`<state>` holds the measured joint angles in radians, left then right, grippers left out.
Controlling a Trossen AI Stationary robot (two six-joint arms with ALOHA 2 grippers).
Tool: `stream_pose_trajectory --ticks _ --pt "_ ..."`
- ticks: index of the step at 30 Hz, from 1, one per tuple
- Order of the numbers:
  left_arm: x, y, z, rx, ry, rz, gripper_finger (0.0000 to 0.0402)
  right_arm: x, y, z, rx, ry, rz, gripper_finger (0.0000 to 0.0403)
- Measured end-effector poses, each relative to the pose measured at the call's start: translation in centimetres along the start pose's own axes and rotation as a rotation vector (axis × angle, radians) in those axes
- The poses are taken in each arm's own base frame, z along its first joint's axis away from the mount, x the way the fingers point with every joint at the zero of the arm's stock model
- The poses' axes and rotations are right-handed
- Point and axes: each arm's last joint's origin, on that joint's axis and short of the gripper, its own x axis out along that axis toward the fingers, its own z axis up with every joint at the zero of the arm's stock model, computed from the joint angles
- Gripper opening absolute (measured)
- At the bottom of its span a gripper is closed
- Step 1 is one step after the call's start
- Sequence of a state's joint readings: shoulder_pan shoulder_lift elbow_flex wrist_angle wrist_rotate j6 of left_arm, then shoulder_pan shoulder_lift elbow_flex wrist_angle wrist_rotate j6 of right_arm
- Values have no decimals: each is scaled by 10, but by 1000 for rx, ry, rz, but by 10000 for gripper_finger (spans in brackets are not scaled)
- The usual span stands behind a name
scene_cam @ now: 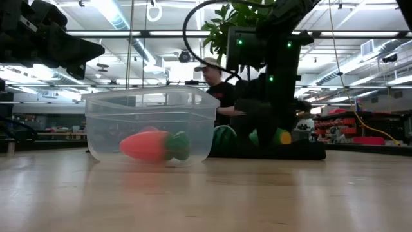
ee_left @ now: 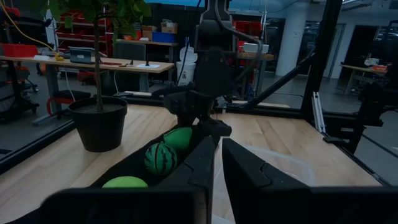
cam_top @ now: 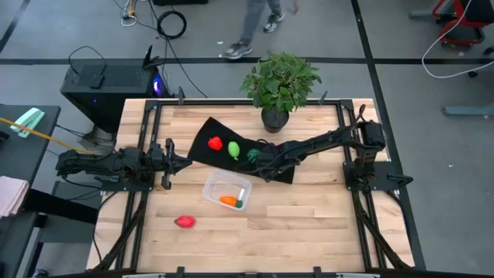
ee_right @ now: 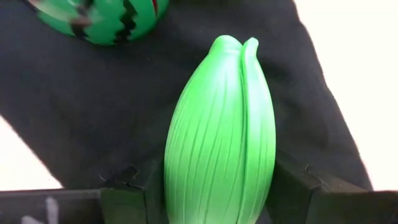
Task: Pick and placing Produce into tupperware
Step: Put the green corn into the transparent bin
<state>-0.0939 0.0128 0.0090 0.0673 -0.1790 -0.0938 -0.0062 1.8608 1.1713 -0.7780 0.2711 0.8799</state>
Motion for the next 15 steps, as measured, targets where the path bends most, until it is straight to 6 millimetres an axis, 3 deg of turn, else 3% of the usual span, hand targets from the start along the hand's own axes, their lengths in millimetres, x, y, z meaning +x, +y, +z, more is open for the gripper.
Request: stream_pose_trajectory --ticks 15 --pt "0 0 0 0 0 0 39 -36 -10 5 12 -85 71 210"
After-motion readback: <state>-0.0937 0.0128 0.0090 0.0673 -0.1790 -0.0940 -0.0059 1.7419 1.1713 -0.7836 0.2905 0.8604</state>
